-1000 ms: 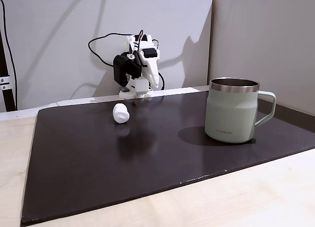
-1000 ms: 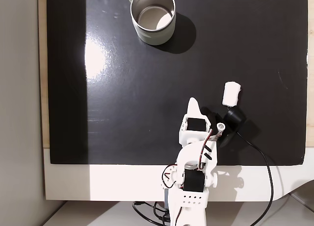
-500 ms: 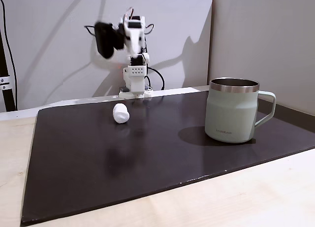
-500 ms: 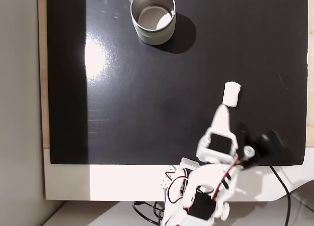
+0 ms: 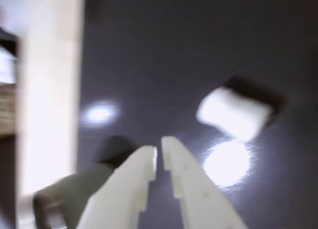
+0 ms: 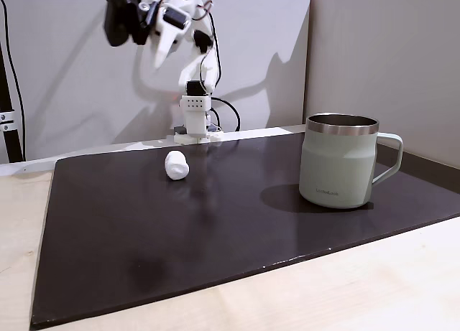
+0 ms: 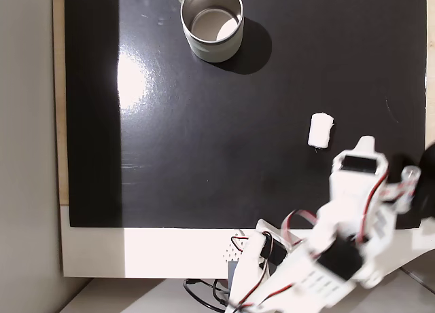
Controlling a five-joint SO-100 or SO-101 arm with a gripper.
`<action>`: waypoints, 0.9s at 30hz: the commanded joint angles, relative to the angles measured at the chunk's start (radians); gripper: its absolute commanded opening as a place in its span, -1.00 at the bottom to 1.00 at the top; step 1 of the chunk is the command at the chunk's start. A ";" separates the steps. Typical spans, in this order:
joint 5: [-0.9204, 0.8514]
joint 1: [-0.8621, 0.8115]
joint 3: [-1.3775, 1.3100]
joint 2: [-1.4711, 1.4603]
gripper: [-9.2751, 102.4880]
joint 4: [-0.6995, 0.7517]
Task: Grasp a gauze and put it in the cup.
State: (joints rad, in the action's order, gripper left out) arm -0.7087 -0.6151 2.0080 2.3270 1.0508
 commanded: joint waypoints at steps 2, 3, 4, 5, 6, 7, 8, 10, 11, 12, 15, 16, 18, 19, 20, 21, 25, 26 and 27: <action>-0.249 -0.023 -0.250 -0.224 -0.73 0.097; -0.290 -0.023 -0.284 -0.256 -0.69 0.117; -0.330 -0.023 -0.311 -0.284 -0.64 0.137; -0.370 -0.020 -0.336 -0.307 -0.59 0.158; -0.407 -0.017 -0.356 -0.327 -0.55 0.176; -0.448 -0.014 -0.373 -0.345 -0.51 0.202; -0.489 -0.009 -0.393 -0.365 -0.48 0.235; -0.568 -0.005 -0.428 -0.403 -0.43 0.296; -0.606 -0.002 -0.443 -0.422 -0.40 0.319; -0.640 0.000 -0.453 -0.437 -0.37 0.336; -0.750 0.003 -0.463 -0.471 -0.32 0.354; -0.782 0.005 -0.465 -0.480 -0.31 0.357; -0.865 0.005 -0.465 -0.508 -0.29 0.373; -0.897 0.008 -0.466 -0.526 -0.29 0.379; -0.922 0.011 -0.474 -0.551 -0.29 0.388; -0.945 0.012 -0.488 -0.581 -0.29 0.400; -1.008 0.026 -0.586 -0.713 -0.29 0.474; -1.011 0.031 -0.603 -0.741 -0.29 0.479; -1.011 0.035 -0.614 -0.765 -0.29 0.479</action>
State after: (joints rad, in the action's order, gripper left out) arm -1.7027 -0.5937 1.4834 1.5999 1.5156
